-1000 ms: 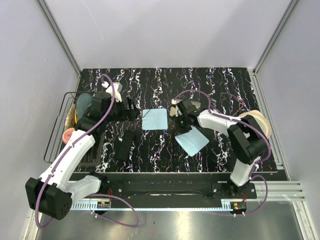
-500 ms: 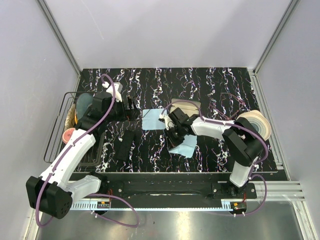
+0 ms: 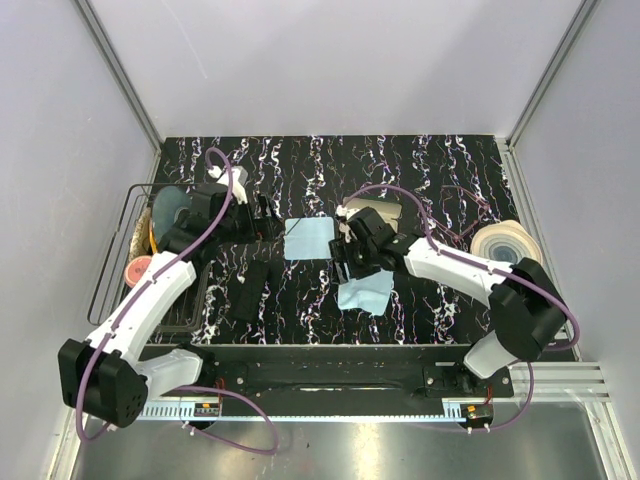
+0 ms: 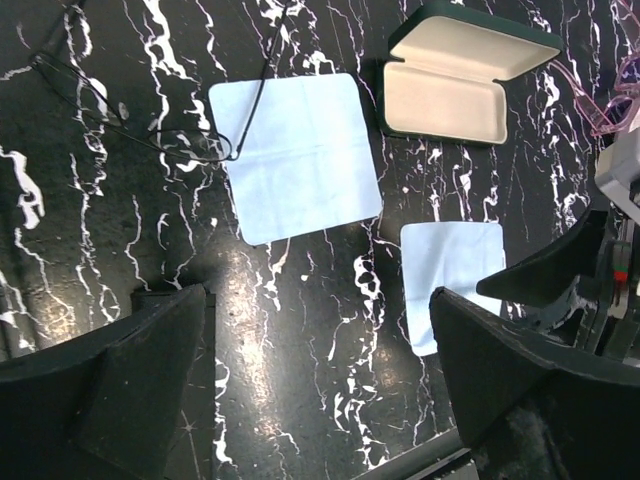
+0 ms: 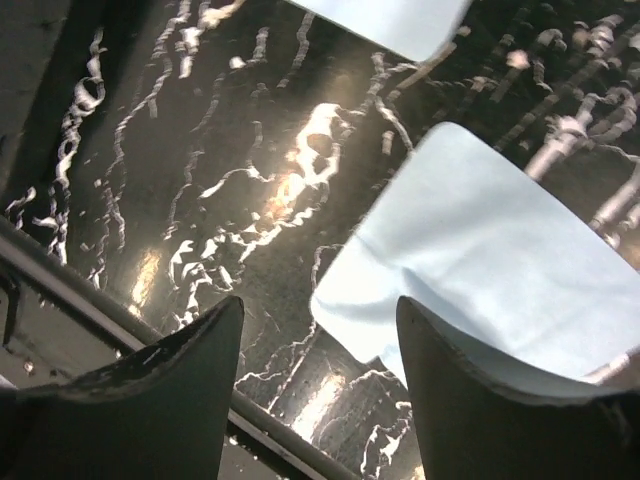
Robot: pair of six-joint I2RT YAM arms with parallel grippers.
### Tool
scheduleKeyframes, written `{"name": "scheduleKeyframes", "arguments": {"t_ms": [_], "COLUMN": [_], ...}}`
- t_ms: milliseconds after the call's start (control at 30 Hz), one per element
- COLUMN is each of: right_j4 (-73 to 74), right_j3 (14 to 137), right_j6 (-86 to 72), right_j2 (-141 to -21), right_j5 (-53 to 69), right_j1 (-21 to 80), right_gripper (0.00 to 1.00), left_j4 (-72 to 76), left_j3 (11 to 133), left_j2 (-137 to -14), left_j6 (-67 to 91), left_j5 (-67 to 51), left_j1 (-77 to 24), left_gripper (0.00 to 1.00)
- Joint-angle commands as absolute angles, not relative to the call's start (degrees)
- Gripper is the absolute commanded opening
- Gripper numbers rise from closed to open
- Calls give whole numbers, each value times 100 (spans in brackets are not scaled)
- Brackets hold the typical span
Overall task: Organize the sunglasses
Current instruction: Place the glasses cleaning cloth at the center of the board, then pick up the glasses cleaning cloth from the center of the board.
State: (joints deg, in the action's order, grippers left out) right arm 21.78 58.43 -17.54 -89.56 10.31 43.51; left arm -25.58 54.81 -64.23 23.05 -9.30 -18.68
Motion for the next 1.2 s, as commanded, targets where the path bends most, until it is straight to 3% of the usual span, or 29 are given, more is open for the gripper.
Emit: {"name": "scheduleKeyframes", "arguments": {"t_ms": [0, 167, 367, 533, 967, 1067, 1167], "right_j4": [3178, 3902, 4034, 3973, 3621, 3621, 3639], "right_j3": [6012, 5513, 4975, 4939, 4860, 4843, 4825], "right_j6": [-2758, -3629, -3920, -3885, -3973, -3973, -3946], "right_j2": [-8842, -8597, -8191, -8463, -9079, -9088, -9088], "right_j5": [-165, -369, -448, -536, -589, -650, -694], "right_j1": [4351, 4342, 4342, 4324, 4245, 4228, 4210], "right_gripper": [65, 55, 50, 38, 36, 31, 21], "left_j4": [-2119, -1540, -871, -677, -633, -633, -633], "left_j3": [5441, 5142, 5009, 5168, 5151, 5142, 5150], "left_j2": [-6548, -6705, -7337, -7804, -8033, -8042, -8051], "left_j6": [2698, 3032, 3366, 3419, 3357, 3340, 3322], "left_j5": [-1344, -1555, -1705, -1670, -1608, -1582, -1573], "left_j1": [-1916, -2197, -2610, -2804, -2848, -2848, -2848], "left_gripper": [97, 94, 79, 70, 70, 70, 70]}}
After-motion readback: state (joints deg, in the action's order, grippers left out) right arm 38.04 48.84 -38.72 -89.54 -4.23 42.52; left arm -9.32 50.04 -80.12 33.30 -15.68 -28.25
